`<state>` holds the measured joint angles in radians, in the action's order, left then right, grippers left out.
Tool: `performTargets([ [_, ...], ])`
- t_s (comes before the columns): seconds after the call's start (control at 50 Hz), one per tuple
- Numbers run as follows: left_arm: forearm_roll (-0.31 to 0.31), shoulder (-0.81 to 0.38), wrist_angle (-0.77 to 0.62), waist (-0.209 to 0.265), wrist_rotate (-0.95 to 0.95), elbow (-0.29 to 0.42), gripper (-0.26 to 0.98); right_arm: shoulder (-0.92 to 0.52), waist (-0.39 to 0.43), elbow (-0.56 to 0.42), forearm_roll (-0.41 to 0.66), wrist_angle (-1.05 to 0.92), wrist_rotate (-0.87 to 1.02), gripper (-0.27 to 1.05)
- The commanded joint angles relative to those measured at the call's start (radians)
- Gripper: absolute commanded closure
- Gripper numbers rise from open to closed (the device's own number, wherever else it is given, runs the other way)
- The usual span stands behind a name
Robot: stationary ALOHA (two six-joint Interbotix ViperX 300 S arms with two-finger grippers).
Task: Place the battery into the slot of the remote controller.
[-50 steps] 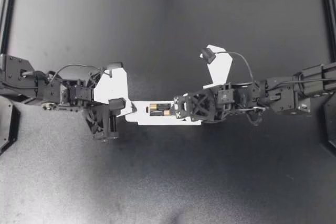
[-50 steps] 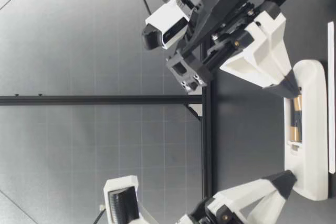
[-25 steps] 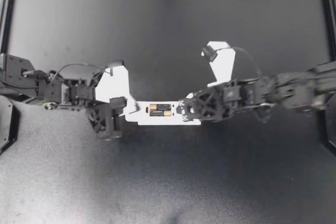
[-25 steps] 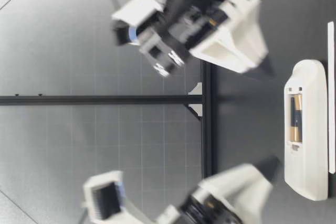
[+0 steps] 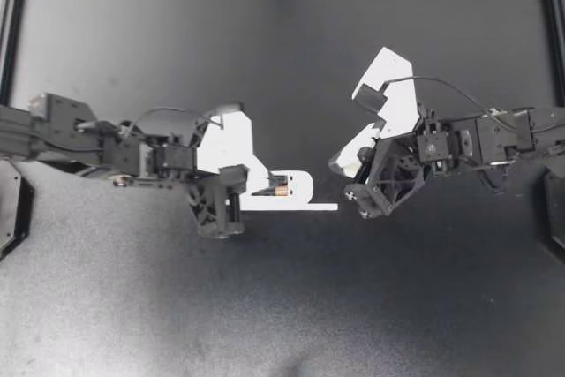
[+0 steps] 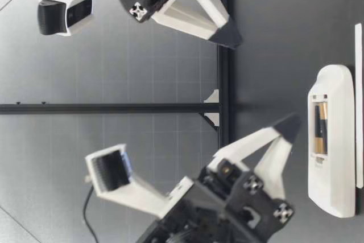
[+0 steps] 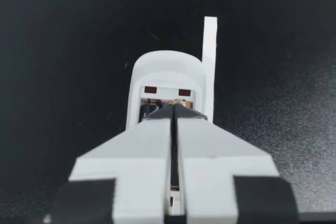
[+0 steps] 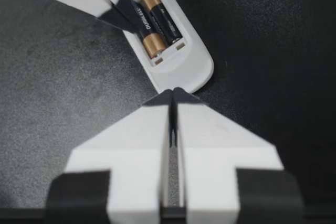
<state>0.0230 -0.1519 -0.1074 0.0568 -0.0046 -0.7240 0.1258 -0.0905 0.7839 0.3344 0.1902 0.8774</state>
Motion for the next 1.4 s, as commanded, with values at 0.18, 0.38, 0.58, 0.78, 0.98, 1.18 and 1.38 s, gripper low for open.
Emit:
performTargets([
  [0.18, 0.000, -0.020, -0.005, -0.002, -0.002, 0.014, 0.88, 0.009, -0.008, -0.012, 0.003, -0.031, -0.002, 0.91],
  [0.38, 0.000, -0.055, -0.005, -0.002, -0.005, 0.018, 0.88, 0.012, -0.009, -0.012, 0.005, -0.032, -0.003, 0.91],
  [0.58, 0.000, -0.005, -0.005, -0.002, -0.008, 0.012, 0.88, 0.020, -0.008, -0.014, 0.015, -0.034, -0.003, 0.91],
  [0.78, 0.000, 0.135, -0.005, -0.002, -0.005, -0.002, 0.88, 0.054, -0.008, -0.018, 0.101, -0.038, -0.005, 0.91],
  [0.98, 0.000, 0.247, -0.005, -0.002, 0.003, -0.031, 0.88, 0.104, -0.008, -0.009, 0.261, -0.046, -0.003, 0.91],
  [1.18, -0.002, 0.293, -0.011, -0.002, 0.008, -0.046, 0.88, 0.160, -0.008, 0.023, 0.345, -0.169, -0.003, 0.91],
  [1.38, -0.005, 0.293, -0.009, -0.002, 0.009, -0.046, 0.88, 0.152, -0.008, 0.055, 0.370, -0.310, -0.005, 0.91],
])
